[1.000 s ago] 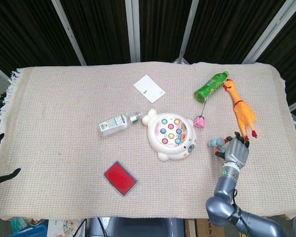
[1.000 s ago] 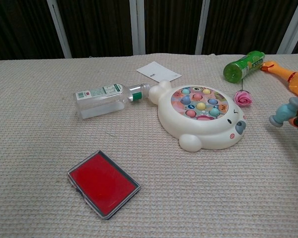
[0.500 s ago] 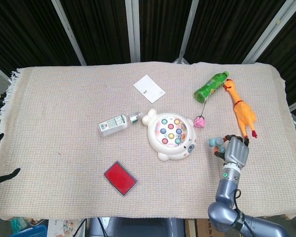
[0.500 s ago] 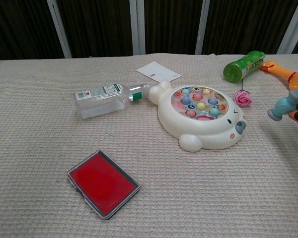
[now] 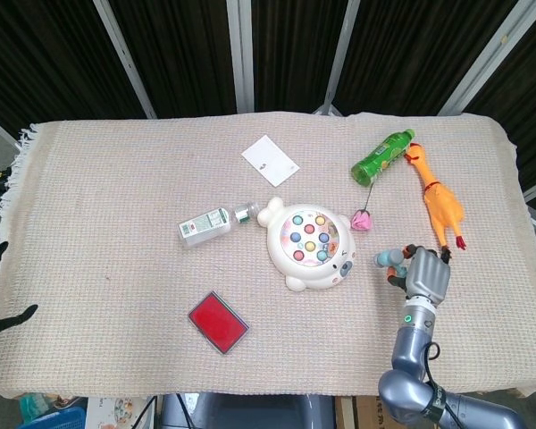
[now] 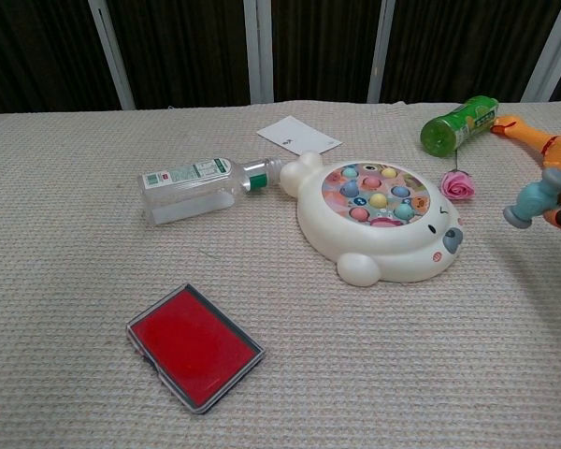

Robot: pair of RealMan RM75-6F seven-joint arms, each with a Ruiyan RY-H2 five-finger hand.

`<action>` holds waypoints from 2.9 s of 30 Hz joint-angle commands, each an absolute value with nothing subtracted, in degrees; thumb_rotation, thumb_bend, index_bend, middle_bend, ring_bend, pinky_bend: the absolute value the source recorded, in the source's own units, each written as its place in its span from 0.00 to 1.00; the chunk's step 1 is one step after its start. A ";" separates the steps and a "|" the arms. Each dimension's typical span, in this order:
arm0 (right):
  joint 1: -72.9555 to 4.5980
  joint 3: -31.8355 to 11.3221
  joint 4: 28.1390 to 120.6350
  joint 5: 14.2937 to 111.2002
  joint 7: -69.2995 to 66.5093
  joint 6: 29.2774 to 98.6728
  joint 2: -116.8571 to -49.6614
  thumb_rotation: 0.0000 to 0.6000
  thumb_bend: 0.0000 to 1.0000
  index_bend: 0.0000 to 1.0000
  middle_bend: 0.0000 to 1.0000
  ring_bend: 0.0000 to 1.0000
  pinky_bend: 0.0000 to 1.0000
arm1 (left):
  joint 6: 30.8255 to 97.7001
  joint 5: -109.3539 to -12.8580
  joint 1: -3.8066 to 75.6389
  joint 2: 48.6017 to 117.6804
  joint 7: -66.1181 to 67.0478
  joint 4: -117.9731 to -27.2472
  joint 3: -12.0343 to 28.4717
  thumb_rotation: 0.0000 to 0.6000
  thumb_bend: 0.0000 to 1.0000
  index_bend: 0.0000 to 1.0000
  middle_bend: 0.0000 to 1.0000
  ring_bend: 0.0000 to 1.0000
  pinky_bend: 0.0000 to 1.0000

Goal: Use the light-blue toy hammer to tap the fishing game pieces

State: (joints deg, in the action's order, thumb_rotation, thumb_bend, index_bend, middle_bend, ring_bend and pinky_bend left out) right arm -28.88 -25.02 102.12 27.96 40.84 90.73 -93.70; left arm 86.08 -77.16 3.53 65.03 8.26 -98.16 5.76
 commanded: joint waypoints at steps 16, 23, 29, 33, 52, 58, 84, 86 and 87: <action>-28.70 -24.78 103.21 29.17 40.44 91.78 -93.50 1.00 0.47 0.75 0.51 0.37 0.10 | 86.26 -77.17 3.50 65.09 8.15 -98.10 5.82 1.00 0.01 0.01 0.00 0.00 0.00; -28.51 -24.53 104.38 29.90 40.32 92.05 -93.07 1.00 0.47 0.76 0.53 0.39 0.11 | 86.30 -77.19 3.47 65.09 8.15 -98.10 5.81 1.00 0.01 0.01 0.00 0.00 0.00; -28.28 -23.86 106.56 31.45 40.61 93.02 -92.34 1.00 0.47 0.77 0.56 0.42 0.13 | 86.33 -77.22 3.47 65.12 8.22 -98.08 5.80 1.00 0.01 0.01 0.00 0.00 0.00; -28.15 -22.93 109.31 32.99 41.41 94.11 -91.65 1.00 0.47 0.77 0.57 0.43 0.14 | 86.39 -77.25 3.44 65.11 8.27 -98.12 5.78 1.00 0.01 0.01 0.00 0.00 0.00; -28.23 -18.34 117.19 37.55 45.10 96.20 -90.64 1.00 0.47 0.79 0.60 0.45 0.16 | 86.64 -76.83 3.29 64.94 7.74 -97.94 6.13 1.00 0.01 0.01 0.00 0.00 0.00; -29.63 -19.09 117.36 37.10 47.66 96.97 -91.65 1.00 0.48 0.81 0.60 0.46 0.17 | 87.03 -77.02 3.16 65.06 7.51 -97.83 6.18 1.00 0.01 0.01 0.00 0.00 0.00; -38.33 -25.99 114.93 28.82 60.46 100.23 -95.43 1.00 0.48 0.82 0.60 0.46 0.18 | 87.11 -77.24 3.04 65.03 7.32 -97.77 6.10 1.00 0.01 0.01 0.00 0.00 0.00; -38.92 -26.42 114.67 28.42 60.74 100.35 -95.84 1.00 0.50 0.82 0.60 0.46 0.18 | 87.02 -77.30 3.07 65.05 7.40 -97.79 6.04 1.00 0.01 0.01 0.00 0.00 0.00; -39.14 -26.60 114.58 28.25 60.78 100.32 -96.02 1.00 0.50 0.82 0.61 0.47 0.19 | 87.04 -77.30 3.06 65.05 7.40 -97.80 6.04 1.00 0.01 0.01 0.00 0.00 0.00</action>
State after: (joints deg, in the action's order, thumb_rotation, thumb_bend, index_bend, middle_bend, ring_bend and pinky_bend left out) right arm -38.88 -26.37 114.74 28.48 60.65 100.28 -95.79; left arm 87.04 -77.30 3.06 65.05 7.40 -97.80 6.04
